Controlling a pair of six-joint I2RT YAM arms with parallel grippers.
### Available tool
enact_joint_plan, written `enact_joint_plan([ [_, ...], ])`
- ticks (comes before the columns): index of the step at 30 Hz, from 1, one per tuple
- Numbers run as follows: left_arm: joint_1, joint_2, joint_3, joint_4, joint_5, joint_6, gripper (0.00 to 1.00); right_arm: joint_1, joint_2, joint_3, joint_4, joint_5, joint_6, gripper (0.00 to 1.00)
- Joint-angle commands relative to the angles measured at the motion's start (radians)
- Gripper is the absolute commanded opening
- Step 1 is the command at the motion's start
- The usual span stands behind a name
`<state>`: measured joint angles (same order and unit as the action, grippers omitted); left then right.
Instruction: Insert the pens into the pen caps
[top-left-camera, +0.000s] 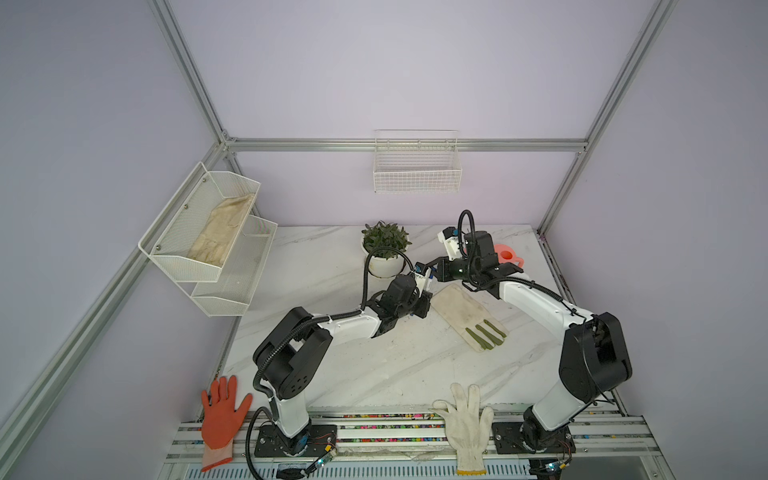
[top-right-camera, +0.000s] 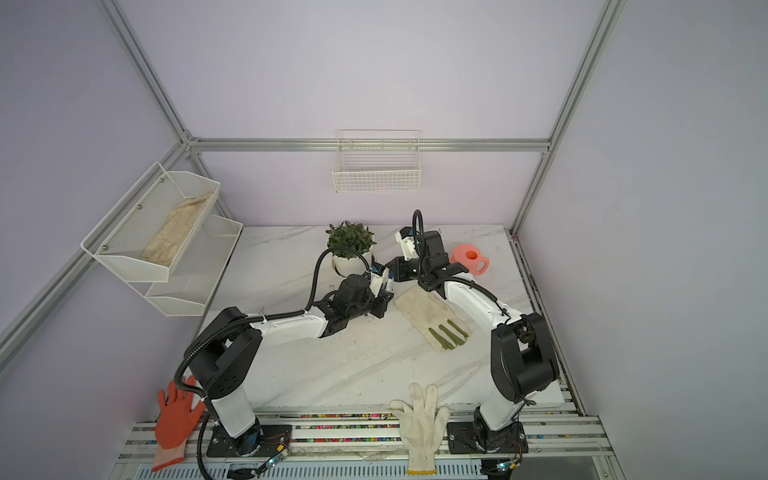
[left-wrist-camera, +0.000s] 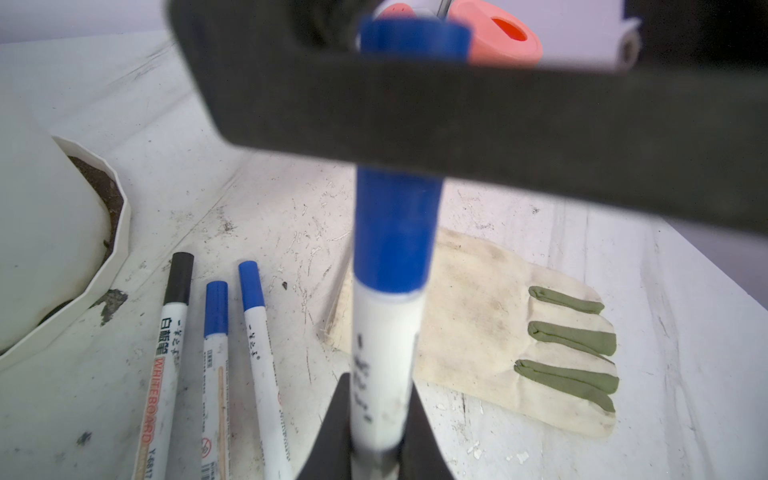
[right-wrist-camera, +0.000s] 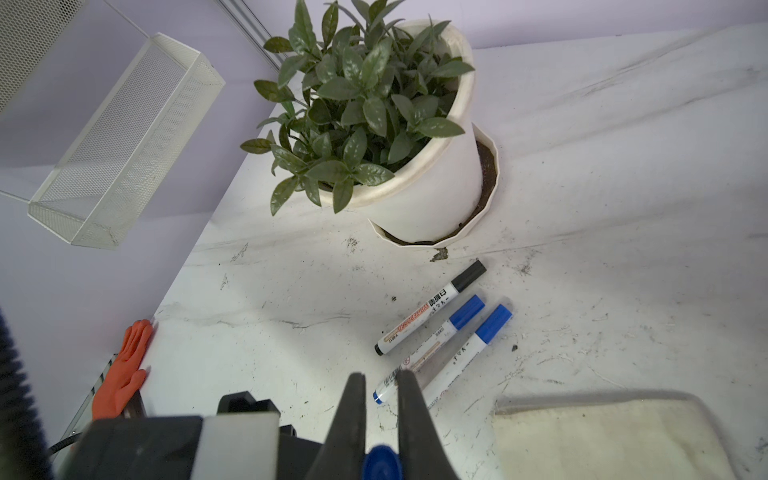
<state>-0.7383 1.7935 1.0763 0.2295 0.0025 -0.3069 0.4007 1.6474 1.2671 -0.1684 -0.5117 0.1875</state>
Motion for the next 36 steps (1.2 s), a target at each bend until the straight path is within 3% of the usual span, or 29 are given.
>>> enact_joint_plan([
  [1,0.066,-0.019,0.062,0.196,-0.219,-0.14,0.0,-0.019,-0.001,-0.002,-0.26,-0.063,0.028,0.12],
  [5,0.053,0.017,0.043,0.194,-0.164,-0.144,0.0,-0.038,-0.015,0.027,-0.199,-0.07,0.076,0.33],
  [10,0.041,0.07,0.016,0.189,-0.094,-0.166,0.0,-0.058,-0.041,0.054,-0.124,-0.049,0.121,0.44],
  [15,0.009,0.084,0.01,0.14,-0.103,-0.141,0.0,-0.095,-0.055,0.027,-0.121,0.027,0.153,0.45],
  [21,-0.009,0.107,0.007,0.07,-0.058,-0.139,0.0,-0.146,-0.032,-0.007,-0.122,0.031,0.184,0.44],
  [32,-0.01,0.216,0.21,-0.251,-0.022,-0.067,0.0,-0.152,-0.009,-0.009,-0.12,0.028,0.172,0.43],
  [36,-0.013,0.247,0.252,-0.301,-0.061,-0.067,0.1,-0.155,-0.002,-0.008,-0.12,0.019,0.171,0.43],
])
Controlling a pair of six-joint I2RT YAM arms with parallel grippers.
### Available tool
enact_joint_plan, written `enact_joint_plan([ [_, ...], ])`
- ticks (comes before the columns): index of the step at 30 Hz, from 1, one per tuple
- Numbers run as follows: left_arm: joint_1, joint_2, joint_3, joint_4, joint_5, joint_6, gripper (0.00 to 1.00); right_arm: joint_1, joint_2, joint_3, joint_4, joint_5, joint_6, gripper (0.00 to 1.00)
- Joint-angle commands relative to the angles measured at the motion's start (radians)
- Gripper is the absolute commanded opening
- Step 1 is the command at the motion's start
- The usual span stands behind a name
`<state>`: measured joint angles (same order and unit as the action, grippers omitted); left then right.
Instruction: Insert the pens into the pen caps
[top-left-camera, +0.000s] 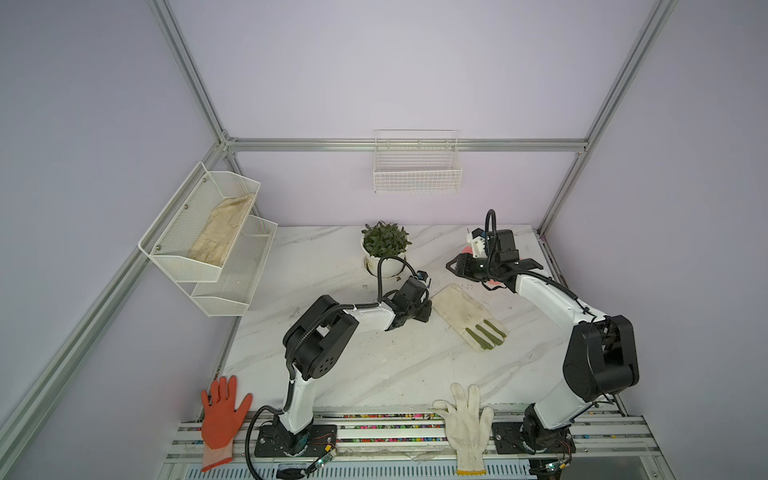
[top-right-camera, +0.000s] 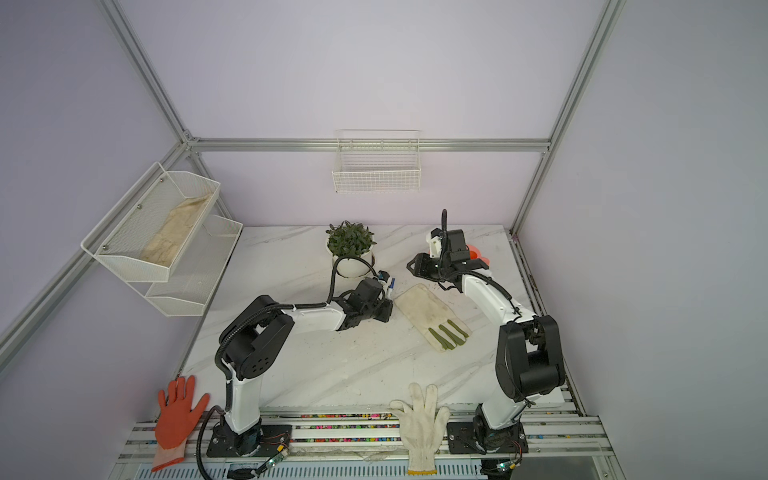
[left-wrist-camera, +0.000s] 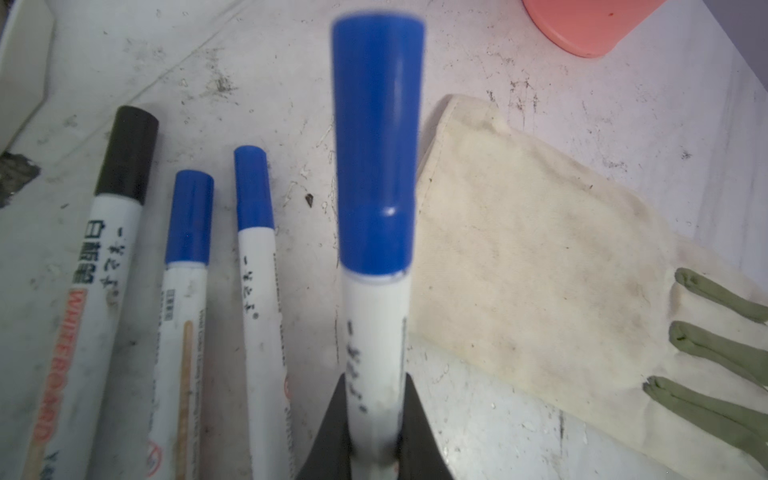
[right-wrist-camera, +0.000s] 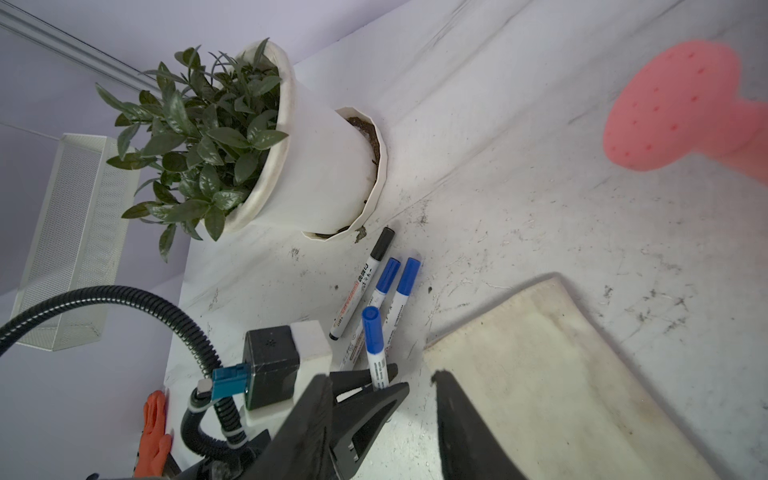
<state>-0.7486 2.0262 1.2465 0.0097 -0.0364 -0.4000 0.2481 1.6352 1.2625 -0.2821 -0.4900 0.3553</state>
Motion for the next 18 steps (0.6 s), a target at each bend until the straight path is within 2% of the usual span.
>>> enact_joint_plan([
  [1,-0.003,0.023,0.092,-0.101,-0.029,0.024,0.13,-0.004,0.009,-0.003,-0.006,-0.004,0.003,0.43],
  [4,-0.006,0.04,0.118,-0.137,-0.037,0.022,0.25,-0.007,0.0,-0.005,-0.005,0.0,0.001,0.43],
  [8,-0.01,0.054,0.14,-0.158,-0.04,0.027,0.33,-0.011,-0.007,-0.005,-0.005,0.005,-0.003,0.43],
  [18,-0.012,0.041,0.182,-0.173,-0.036,0.04,0.35,-0.025,-0.024,-0.011,-0.005,0.051,-0.003,0.42],
])
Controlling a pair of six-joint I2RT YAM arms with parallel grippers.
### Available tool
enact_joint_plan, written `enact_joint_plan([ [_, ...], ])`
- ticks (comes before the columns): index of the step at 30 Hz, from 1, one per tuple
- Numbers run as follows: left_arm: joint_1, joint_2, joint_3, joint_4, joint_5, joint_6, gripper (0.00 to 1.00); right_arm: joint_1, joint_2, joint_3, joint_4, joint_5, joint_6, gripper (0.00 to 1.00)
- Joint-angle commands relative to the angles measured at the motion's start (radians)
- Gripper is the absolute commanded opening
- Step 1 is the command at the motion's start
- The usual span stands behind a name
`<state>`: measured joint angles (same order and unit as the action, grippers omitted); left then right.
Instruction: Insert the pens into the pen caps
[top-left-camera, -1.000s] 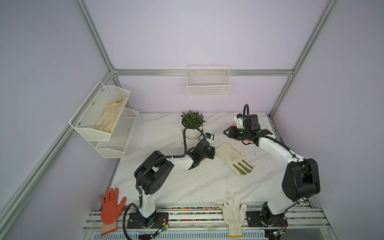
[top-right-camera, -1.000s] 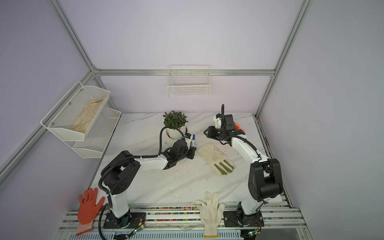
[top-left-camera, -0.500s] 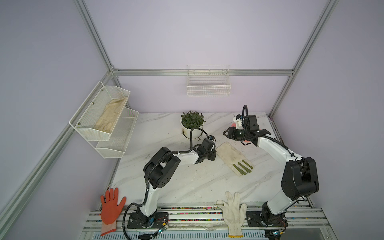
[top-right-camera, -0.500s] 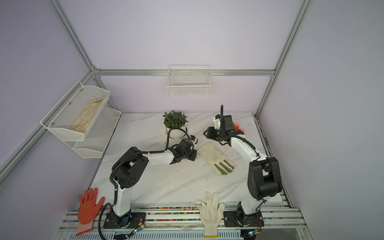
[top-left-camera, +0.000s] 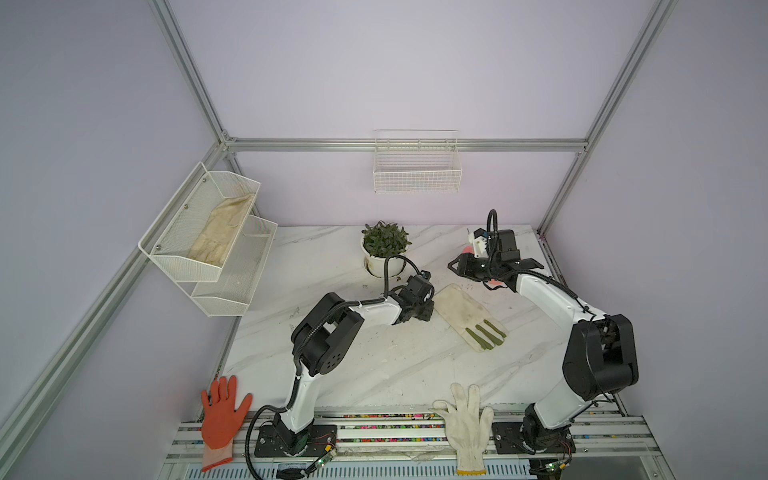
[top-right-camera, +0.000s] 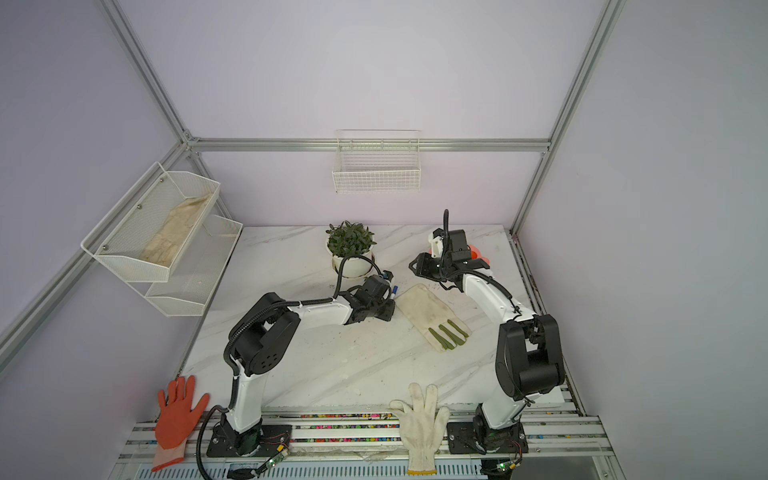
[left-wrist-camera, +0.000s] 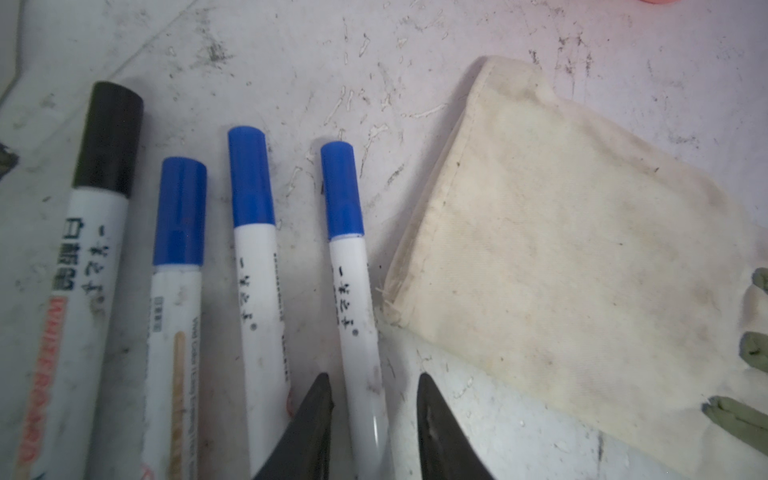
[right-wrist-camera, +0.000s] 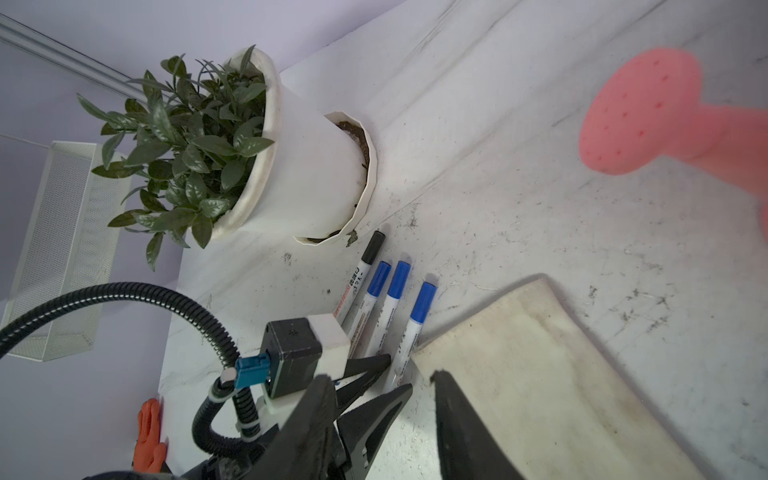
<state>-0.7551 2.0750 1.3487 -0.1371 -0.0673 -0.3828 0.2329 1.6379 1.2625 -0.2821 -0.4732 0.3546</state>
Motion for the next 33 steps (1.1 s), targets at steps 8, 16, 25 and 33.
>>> enact_joint_plan([
  [8,-0.007,-0.235,-0.035,0.107,-0.143,0.083,0.41,-0.012,-0.128,-0.069,0.112,0.398,-0.016,0.43],
  [16,0.019,-0.646,-0.455,0.285,-0.601,0.184,0.55,-0.013,-0.258,-0.596,0.887,0.833,-0.176,0.57],
  [25,0.394,-0.97,-0.837,0.401,-0.647,0.236,1.0,-0.008,-0.059,-0.802,1.383,1.002,-0.386,0.65],
  [33,0.578,-0.817,-0.788,0.43,-0.53,0.243,1.0,-0.022,0.118,-0.815,1.671,0.867,-0.459,0.73],
])
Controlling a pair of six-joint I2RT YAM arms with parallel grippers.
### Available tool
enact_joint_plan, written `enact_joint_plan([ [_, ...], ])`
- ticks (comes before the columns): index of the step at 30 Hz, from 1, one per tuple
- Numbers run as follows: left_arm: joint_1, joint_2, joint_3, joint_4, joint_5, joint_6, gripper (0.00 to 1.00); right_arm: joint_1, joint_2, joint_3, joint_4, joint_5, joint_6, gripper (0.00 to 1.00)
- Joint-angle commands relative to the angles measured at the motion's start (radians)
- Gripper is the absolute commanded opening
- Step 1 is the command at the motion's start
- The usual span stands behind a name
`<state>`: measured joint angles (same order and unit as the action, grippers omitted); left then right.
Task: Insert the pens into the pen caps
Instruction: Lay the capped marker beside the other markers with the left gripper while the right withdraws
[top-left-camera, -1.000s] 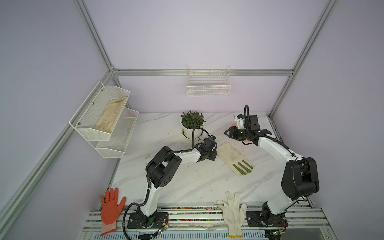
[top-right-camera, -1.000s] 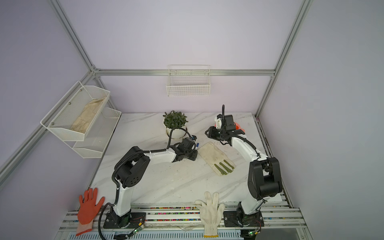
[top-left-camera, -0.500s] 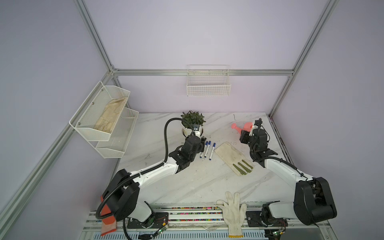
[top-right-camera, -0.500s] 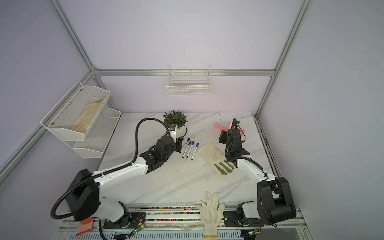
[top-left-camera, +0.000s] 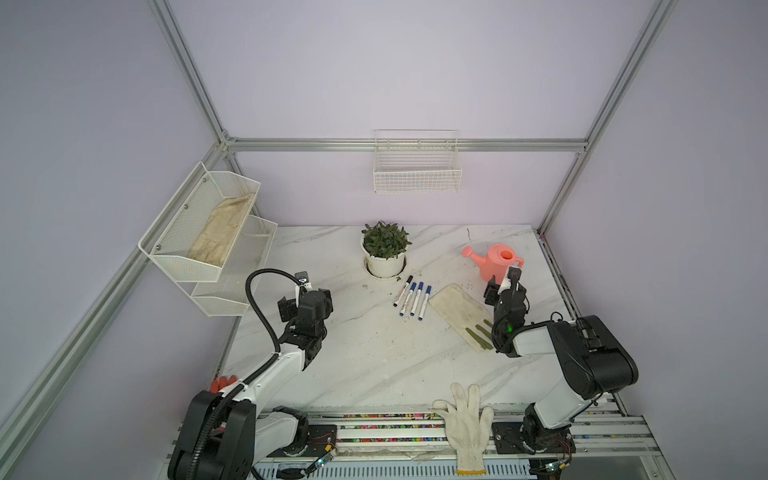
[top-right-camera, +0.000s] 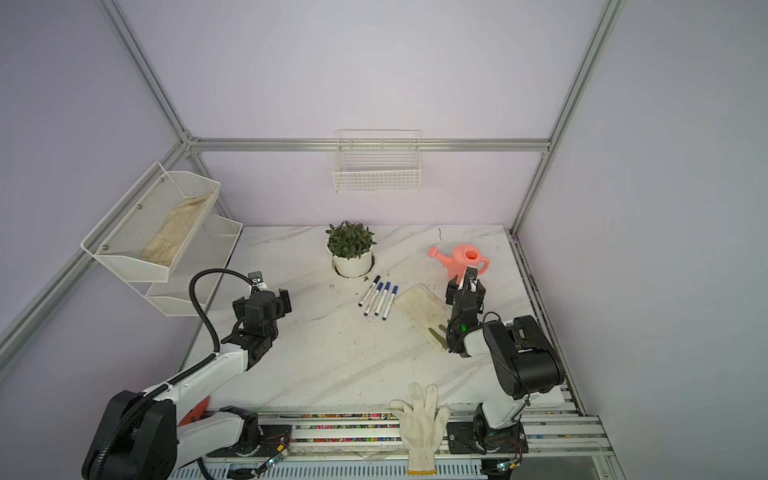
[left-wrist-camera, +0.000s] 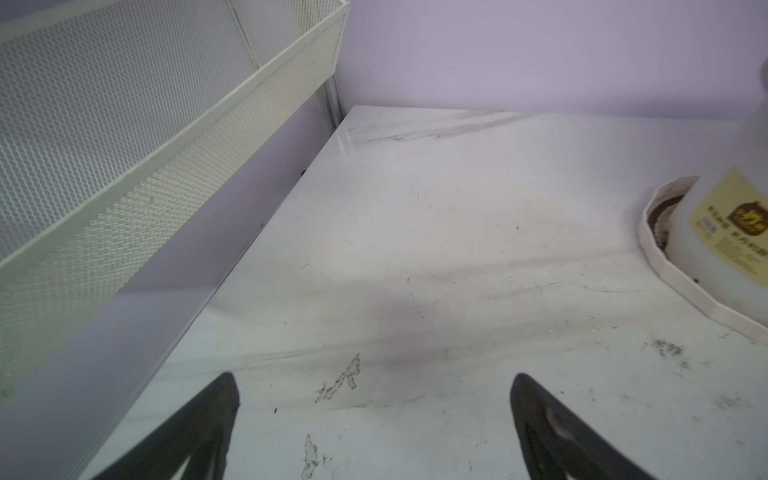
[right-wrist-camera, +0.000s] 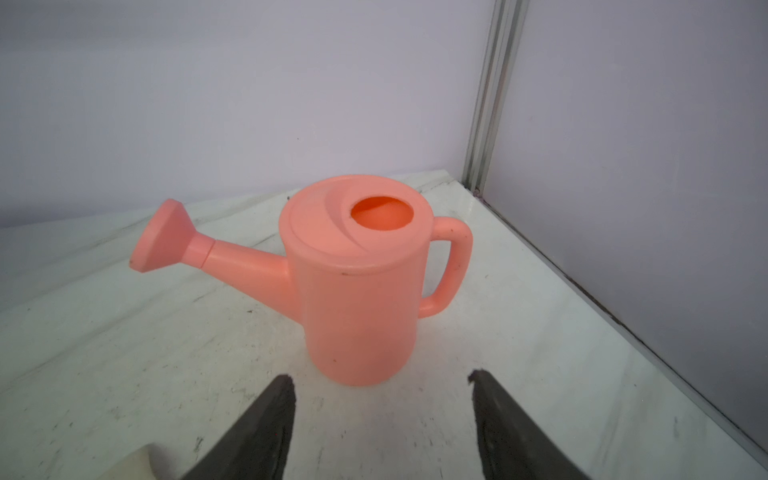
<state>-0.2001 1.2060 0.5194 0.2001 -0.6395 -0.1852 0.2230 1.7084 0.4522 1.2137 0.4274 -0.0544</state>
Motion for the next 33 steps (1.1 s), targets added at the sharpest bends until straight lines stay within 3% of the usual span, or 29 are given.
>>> enact_joint_plan([
  [1,0.031,0.087,0.039,0.132,0.041,0.073,1.0,-0.028,0.017,0.008,0.083,-0.065,-0.004,0.74],
  [4,0.055,0.195,0.016,0.27,0.046,0.121,1.0,-0.057,0.103,-0.018,0.251,-0.111,-0.037,0.79],
  [5,0.059,0.242,-0.004,0.336,0.047,0.13,1.0,-0.058,0.083,-0.012,0.195,-0.114,-0.012,0.8],
  [7,0.065,0.285,-0.012,0.436,0.028,0.148,1.0,-0.059,0.083,-0.01,0.196,-0.115,-0.025,0.97],
  [10,0.107,0.368,-0.036,0.608,0.126,0.185,1.0,-0.059,0.078,-0.021,0.208,-0.103,-0.027,0.97],
  [12,0.136,0.338,-0.015,0.493,0.17,0.121,1.0,-0.059,0.078,-0.018,0.204,-0.104,-0.027,0.97],
  [15,0.194,0.361,-0.153,0.781,0.357,0.142,1.0,-0.059,0.076,-0.015,0.194,-0.107,-0.022,0.97],
  [16,0.196,0.393,-0.173,0.856,0.343,0.154,1.0,-0.06,0.076,-0.016,0.195,-0.106,-0.022,0.97],
  [18,0.196,0.342,-0.119,0.655,0.337,0.107,1.0,-0.059,0.079,-0.016,0.198,-0.105,-0.025,0.97],
  [21,0.197,0.379,-0.154,0.795,0.341,0.143,1.0,-0.059,0.08,-0.014,0.197,-0.107,-0.025,0.97],
  [25,0.198,0.359,-0.133,0.716,0.334,0.121,1.0,-0.062,0.087,0.001,0.171,-0.117,-0.002,0.97],
  [29,0.197,0.37,-0.142,0.754,0.34,0.135,1.0,-0.108,0.088,0.028,0.117,-0.21,0.018,0.97],
  [33,0.197,0.366,-0.144,0.754,0.341,0.135,1.0,-0.109,0.074,0.016,0.122,-0.208,0.01,0.97],
])
